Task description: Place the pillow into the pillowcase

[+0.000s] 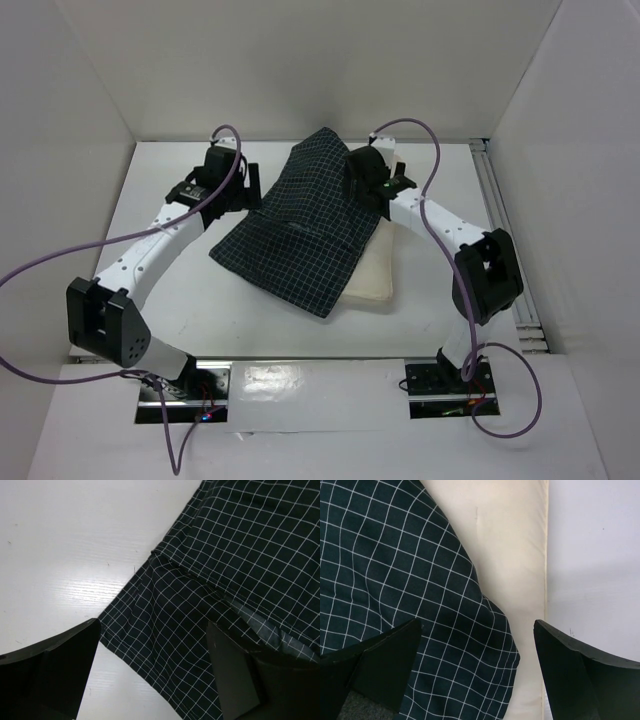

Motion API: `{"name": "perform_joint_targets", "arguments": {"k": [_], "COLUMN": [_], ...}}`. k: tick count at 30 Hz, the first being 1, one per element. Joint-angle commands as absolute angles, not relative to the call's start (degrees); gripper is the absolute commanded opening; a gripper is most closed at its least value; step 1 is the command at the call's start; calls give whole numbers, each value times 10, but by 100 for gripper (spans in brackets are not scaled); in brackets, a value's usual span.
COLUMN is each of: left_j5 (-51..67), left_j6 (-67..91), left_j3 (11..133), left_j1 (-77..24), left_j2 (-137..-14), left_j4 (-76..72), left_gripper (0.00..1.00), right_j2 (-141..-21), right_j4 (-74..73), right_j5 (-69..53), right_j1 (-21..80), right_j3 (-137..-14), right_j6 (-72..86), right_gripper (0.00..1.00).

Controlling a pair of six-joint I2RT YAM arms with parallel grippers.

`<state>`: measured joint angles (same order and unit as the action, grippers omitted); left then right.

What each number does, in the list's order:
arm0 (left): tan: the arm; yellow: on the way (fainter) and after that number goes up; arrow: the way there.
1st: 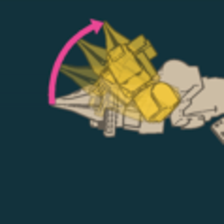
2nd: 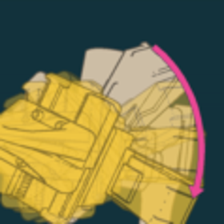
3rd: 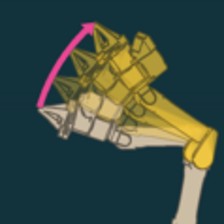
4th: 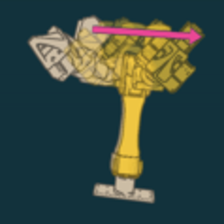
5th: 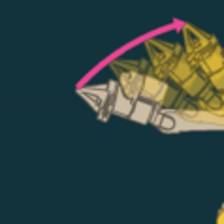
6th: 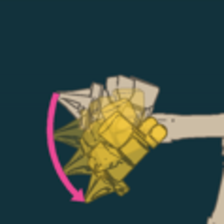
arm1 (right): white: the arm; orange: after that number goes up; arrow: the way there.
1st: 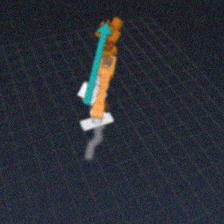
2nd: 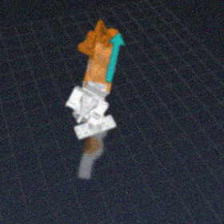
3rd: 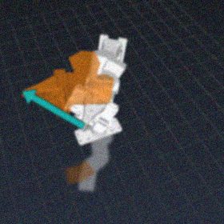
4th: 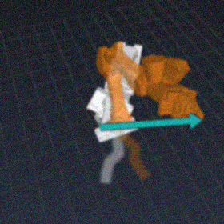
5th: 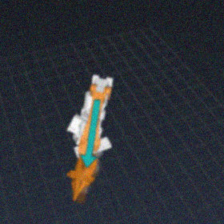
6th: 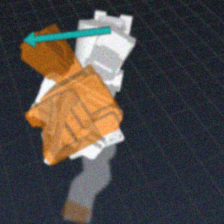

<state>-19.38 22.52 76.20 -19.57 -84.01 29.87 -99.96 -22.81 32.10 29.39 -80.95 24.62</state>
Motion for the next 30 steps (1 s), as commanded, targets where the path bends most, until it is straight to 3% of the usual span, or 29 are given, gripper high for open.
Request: {"name": "perform_joint_targets", "arguments": {"k": [1,12,18,23,30], "left_j5": [-156,-20,53,134,187], "left_j6": [243,222,235,269,310], "left_j3": [784,795,720,649,649], "left_j1": [-192,-180,-149,-156,-182], "left_j2": [-842,-853,-853,-853,-905], "left_j4": [315,326,353,281,214], "left_gripper": [100,100,100,100,100], "right_j2": [-980,-868,-773,-756,-715], "right_j4": [-238,-254,-269,-274,-223], "right_j5": [319,239,219,168,70], "right_j1": [287,287,294,294,288], "right_j3": [-809,-685,-599,-559,-462], "right_j6": [257,251,232,254,286], "right_gripper": [100,100,100,100,100]}}
